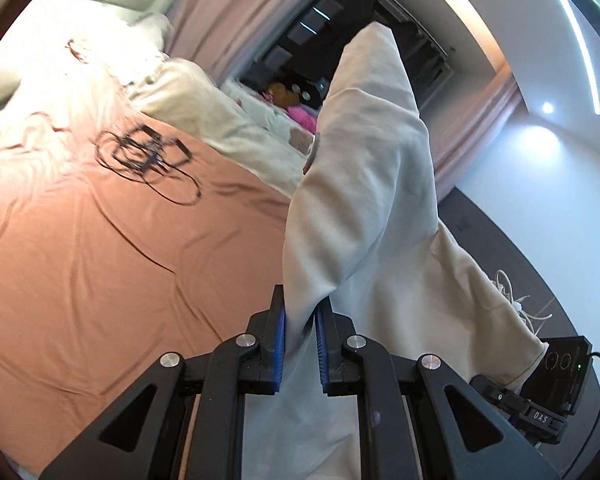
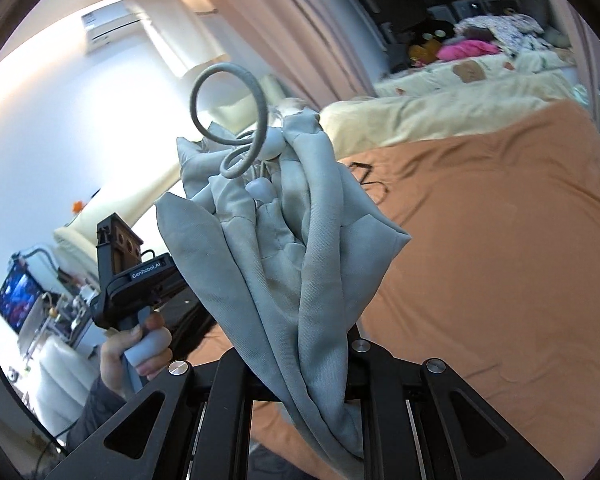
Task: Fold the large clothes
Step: 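Lift the bundle with both tools and carry it toward the headboard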
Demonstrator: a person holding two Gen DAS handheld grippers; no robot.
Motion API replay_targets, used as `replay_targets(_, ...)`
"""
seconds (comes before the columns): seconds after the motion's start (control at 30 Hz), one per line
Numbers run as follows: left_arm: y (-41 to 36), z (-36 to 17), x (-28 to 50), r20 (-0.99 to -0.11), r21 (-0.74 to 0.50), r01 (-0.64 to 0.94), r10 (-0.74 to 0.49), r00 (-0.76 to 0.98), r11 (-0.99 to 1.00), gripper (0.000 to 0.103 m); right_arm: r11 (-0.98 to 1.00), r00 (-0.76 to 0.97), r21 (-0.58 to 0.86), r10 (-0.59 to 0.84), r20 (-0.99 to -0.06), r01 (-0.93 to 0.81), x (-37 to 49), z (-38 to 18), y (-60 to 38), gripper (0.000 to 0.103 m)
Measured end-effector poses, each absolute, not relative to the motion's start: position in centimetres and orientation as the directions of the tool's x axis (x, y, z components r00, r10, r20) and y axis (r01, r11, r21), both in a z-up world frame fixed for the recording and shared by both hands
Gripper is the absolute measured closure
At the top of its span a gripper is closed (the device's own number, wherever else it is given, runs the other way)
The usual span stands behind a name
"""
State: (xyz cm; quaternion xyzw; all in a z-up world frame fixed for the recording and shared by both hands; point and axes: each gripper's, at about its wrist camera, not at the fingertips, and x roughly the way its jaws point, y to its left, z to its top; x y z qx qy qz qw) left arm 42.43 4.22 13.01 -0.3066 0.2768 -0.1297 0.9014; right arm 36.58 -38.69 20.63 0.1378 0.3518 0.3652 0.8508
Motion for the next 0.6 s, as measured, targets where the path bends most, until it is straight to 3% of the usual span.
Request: replay_targets(0.6, 24.1, 14.6, 31.8, -0.366, -0.635, -0.095, -0.191, 0.911, 0.766, 0.089, 0.535, 0.307, 0.458, 0.82, -0.482, -0.71, 33.6, 22.5, -18.5, 0.09)
